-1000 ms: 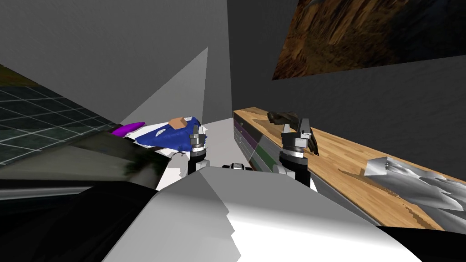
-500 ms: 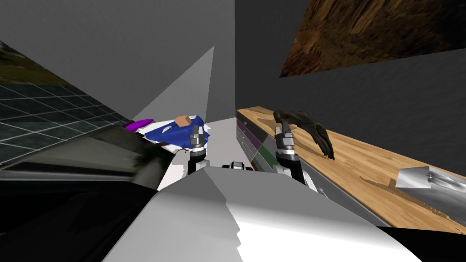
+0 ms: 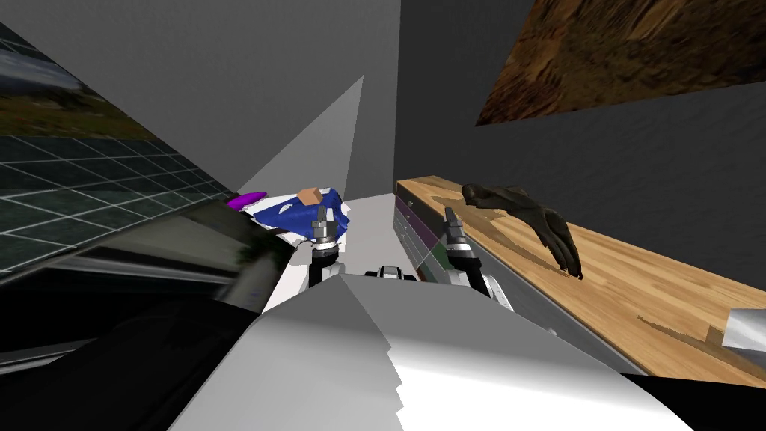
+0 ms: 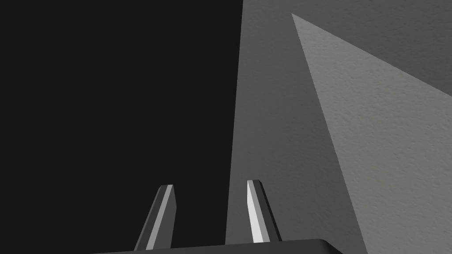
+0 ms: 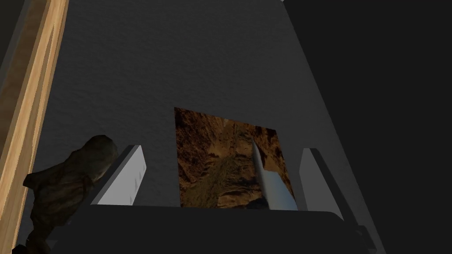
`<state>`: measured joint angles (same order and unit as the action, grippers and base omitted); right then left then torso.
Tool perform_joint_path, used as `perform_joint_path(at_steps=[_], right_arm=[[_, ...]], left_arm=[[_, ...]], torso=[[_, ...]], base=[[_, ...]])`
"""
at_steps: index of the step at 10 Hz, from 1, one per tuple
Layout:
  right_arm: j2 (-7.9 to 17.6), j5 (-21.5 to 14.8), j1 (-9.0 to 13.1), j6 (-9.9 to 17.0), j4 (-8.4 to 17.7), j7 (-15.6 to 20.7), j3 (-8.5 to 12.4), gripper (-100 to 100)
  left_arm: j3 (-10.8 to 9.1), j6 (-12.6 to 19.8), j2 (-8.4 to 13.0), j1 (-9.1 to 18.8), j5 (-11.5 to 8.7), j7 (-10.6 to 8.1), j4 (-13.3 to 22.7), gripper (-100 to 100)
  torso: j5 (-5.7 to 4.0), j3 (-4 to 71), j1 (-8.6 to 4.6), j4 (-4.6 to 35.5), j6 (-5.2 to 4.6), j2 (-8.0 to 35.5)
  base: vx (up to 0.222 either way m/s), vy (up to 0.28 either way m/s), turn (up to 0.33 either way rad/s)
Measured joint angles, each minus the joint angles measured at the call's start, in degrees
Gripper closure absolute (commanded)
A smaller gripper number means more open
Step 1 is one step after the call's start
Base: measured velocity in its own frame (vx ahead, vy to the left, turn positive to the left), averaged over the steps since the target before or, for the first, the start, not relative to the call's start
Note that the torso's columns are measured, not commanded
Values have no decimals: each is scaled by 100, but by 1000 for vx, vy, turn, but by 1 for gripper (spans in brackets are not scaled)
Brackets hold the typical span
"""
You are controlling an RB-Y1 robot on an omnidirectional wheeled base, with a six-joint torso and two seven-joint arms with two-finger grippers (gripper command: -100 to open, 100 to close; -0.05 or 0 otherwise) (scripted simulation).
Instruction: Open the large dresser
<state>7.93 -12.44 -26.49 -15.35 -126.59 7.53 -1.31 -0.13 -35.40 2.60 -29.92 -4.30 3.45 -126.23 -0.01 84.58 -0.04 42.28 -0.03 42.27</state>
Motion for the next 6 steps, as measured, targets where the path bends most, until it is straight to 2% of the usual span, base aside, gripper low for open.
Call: perform_joint_path(at_steps=[1,2,6], right_arm=[[65,-92,134,120,268,30,54,-100],[70,-161,91,199,313,61,33,-100],[98,-590,287,743,765,257,-42,-100]], left_arm=[[0,0,0,1,0,0,0,0],[0,0,0,0,0,0,0,0],[0,0,0,0,0,0,0,0]], torso=[[0,-1,2,1,4,2],[1,-3,2,2,0,6],[1,0,3,0,1,1]], base=[[9,31,91],[12,36,177],[19,38,131]])
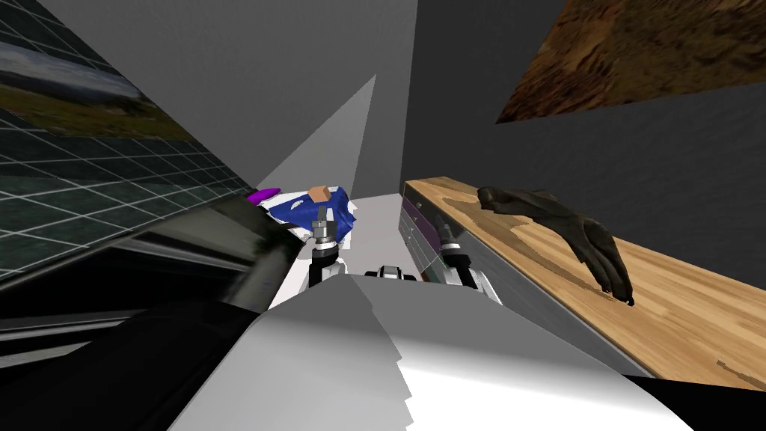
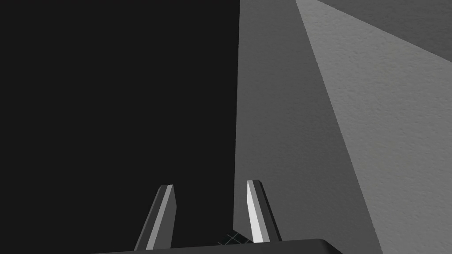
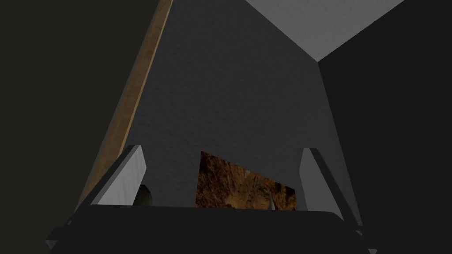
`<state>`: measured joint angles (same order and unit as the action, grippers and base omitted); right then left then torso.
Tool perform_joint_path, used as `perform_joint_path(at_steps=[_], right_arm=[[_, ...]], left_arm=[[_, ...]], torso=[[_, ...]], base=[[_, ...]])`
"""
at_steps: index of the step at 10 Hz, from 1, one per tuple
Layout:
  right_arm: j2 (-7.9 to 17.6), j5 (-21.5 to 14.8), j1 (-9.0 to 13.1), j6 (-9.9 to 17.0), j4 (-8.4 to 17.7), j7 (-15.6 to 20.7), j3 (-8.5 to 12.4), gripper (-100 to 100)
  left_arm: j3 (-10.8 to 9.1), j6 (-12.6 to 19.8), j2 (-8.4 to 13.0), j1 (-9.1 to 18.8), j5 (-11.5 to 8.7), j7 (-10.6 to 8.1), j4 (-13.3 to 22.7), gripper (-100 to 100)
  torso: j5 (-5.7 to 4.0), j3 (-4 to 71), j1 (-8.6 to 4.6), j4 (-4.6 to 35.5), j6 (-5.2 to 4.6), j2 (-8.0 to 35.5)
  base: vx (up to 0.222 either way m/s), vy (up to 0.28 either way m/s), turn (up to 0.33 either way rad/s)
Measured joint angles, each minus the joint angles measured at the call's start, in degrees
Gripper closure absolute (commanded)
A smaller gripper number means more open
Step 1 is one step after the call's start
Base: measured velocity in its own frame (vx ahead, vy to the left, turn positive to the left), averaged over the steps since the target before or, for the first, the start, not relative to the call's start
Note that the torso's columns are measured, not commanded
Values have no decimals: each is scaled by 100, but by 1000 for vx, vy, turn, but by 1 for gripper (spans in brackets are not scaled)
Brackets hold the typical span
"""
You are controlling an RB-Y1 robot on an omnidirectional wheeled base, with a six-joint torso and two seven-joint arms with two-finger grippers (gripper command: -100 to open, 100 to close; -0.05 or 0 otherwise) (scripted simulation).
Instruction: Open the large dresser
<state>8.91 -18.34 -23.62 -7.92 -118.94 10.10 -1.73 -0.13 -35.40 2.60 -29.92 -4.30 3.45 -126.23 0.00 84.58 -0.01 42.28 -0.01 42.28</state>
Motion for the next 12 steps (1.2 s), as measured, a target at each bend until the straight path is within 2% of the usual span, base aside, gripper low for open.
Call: perform_joint_path(at_steps=[3,5,6,7,9,10,12], right_arm=[[-49,-403,178,386,461,188,-57,-100],[45,-599,322,683,755,250,-40,-100],[35,-688,328,803,868,290,-40,-100],[42,-714,332,902,868,306,-55,-100],[65,-932,471,1198,1138,387,-77,-100],[76,-1090,569,1326,1365,448,-71,-100],[88,-1337,616,1672,1537,556,-125,-100]], left_arm=[[0,0,0,0,0,0,0,0],[0,0,0,0,0,0,0,0],[0,0,0,0,0,0,0,0],[0,0,0,0,0,0,0,0],[0,0,0,0,0,0,0,0],[0,0,0,0,0,0,0,0],[0,0,0,0,0,0,0,0]], torso=[[0,0,3,0,4,-2],[0,-1,4,0,4,0],[0,-1,0,0,-2,2],[-2,-4,-6,2,-1,7],[0,0,2,0,0,0],[0,3,5,-2,3,-7],[0,2,6,-1,4,-5]], base=[[24,37,118],[28,44,139],[13,18,-30],[20,37,168],[34,36,141],[38,35,91],[54,45,129]])
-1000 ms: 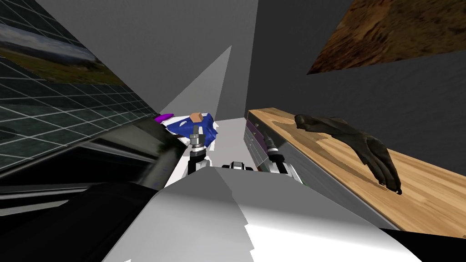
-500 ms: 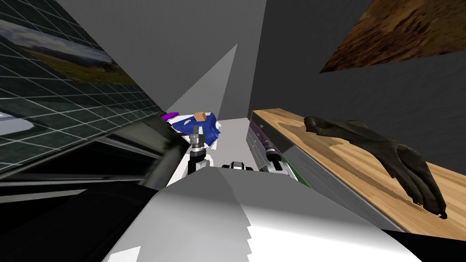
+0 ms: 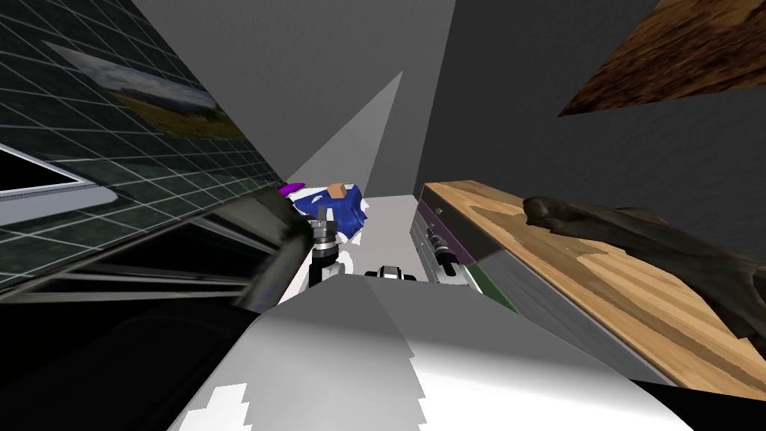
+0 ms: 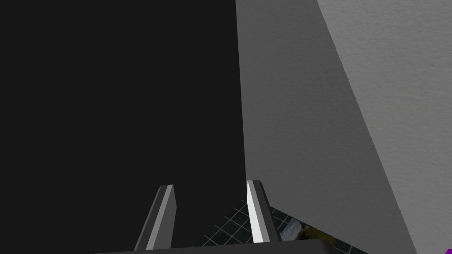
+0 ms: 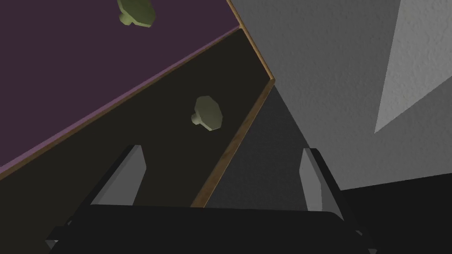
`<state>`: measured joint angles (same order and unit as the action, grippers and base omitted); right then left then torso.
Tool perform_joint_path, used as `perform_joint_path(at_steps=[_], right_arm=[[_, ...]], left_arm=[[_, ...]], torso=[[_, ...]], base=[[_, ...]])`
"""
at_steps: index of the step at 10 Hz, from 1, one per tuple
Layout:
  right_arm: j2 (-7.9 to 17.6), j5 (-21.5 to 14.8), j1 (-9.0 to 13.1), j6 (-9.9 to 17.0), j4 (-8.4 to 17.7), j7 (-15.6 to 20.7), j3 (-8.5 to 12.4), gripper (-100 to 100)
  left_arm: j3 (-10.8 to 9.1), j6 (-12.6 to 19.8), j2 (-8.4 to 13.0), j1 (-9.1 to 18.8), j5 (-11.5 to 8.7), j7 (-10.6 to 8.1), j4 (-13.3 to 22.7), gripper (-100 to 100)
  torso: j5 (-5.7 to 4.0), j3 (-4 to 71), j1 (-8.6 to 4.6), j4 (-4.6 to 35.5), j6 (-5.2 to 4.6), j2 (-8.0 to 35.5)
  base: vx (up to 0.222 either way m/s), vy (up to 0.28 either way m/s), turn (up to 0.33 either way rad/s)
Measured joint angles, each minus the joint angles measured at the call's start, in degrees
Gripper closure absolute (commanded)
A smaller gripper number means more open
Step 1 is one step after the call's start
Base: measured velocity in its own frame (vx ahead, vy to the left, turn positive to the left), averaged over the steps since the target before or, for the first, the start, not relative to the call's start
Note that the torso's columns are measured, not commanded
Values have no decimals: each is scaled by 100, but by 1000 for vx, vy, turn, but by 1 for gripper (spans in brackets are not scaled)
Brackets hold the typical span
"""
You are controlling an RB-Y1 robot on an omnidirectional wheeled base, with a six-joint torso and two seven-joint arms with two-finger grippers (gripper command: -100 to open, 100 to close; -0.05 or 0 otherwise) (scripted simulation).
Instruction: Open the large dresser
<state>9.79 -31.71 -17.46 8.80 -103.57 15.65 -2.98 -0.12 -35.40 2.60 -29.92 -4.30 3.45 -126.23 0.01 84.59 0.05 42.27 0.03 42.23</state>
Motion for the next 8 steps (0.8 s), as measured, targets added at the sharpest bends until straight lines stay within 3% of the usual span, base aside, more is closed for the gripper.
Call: perform_joint_path(at_steps=[2,6,8], right_arm=[[67,-223,177,308,379,90,-6,-100],[96,-722,323,972,890,300,-45,-100],[61,-1060,476,1184,1323,375,2,-100]], left_arm=[[0,0,0,0,0,0,0,0],[0,0,0,0,0,0,0,0],[0,0,0,-1,0,0,0,0]], torso=[[-1,-2,-4,1,0,5],[0,-1,-2,1,-1,3],[-1,0,-7,0,-1,0]], base=[[49,42,124],[55,41,112],[67,28,101]])
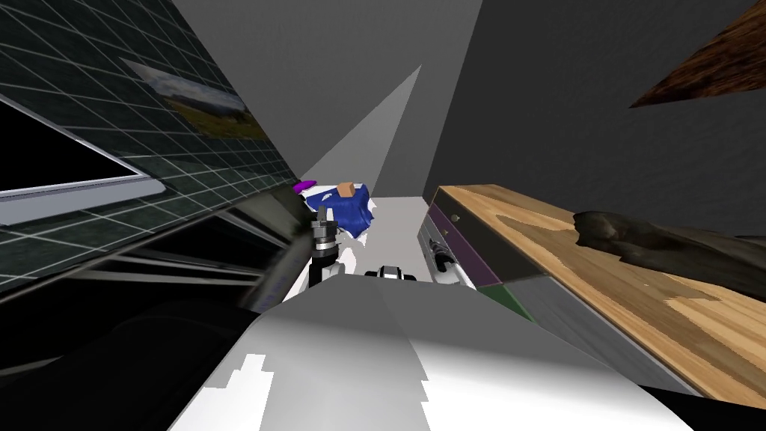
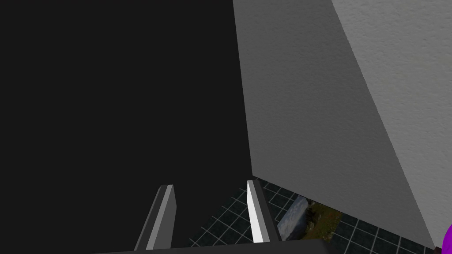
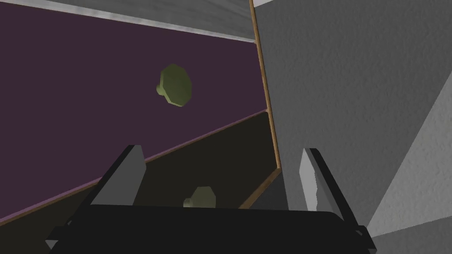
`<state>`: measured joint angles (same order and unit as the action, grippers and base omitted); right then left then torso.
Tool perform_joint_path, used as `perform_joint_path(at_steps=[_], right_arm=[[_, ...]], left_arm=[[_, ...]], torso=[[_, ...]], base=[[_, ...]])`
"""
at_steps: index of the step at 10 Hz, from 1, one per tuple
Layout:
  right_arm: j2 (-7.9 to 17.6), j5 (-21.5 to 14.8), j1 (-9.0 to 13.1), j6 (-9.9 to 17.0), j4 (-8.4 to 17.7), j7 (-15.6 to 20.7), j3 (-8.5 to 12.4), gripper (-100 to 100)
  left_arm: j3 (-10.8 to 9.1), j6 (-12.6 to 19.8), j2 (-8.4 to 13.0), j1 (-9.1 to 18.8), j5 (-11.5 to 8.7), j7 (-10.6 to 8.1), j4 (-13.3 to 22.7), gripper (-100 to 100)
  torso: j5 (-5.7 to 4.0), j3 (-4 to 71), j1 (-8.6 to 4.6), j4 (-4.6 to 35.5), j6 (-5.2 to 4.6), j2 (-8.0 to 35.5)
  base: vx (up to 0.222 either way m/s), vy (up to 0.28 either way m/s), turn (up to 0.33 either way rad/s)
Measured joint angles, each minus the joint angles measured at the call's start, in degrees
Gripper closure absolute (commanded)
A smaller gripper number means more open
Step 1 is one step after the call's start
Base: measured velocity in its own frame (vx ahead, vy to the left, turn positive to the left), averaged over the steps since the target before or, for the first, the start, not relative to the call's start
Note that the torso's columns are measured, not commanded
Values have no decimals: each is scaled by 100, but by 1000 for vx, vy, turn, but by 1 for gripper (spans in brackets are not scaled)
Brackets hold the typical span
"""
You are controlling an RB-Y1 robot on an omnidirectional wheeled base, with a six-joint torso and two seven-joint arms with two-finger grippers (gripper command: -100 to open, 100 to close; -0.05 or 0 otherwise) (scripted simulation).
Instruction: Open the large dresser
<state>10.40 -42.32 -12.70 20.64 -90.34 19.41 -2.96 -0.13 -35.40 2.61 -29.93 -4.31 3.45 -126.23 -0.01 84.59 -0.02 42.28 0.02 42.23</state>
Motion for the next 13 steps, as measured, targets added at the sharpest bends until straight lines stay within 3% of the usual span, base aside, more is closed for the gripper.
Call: perform_joint_path(at_steps=[1,2,4,6,9,13], right_arm=[[77,-4,37,193,108,58,-47,-100],[6,-283,158,271,451,66,26,-100],[78,-454,205,623,671,200,-43,-100],[93,-789,294,801,1141,205,6,-100],[147,-922,308,1215,1303,377,-44,-100],[168,-1407,511,1773,1888,517,-30,-100]], left_arm=[[0,0,0,0,0,0,0,0],[0,0,0,0,0,0,0,0],[0,0,0,0,0,0,0,0],[0,0,0,0,0,0,0,0],[0,0,0,0,0,0,0,0],[0,0,0,-1,0,0,0,0]], torso=[[0,-1,-3,0,-4,5],[0,-1,3,0,0,1],[2,-4,8,2,-1,7],[0,0,1,0,-1,0],[-1,-6,-2,2,0,8],[2,-1,6,0,-1,2]], base=[[76,30,113],[65,33,70],[64,39,88],[83,31,80],[53,8,47],[81,24,60]])
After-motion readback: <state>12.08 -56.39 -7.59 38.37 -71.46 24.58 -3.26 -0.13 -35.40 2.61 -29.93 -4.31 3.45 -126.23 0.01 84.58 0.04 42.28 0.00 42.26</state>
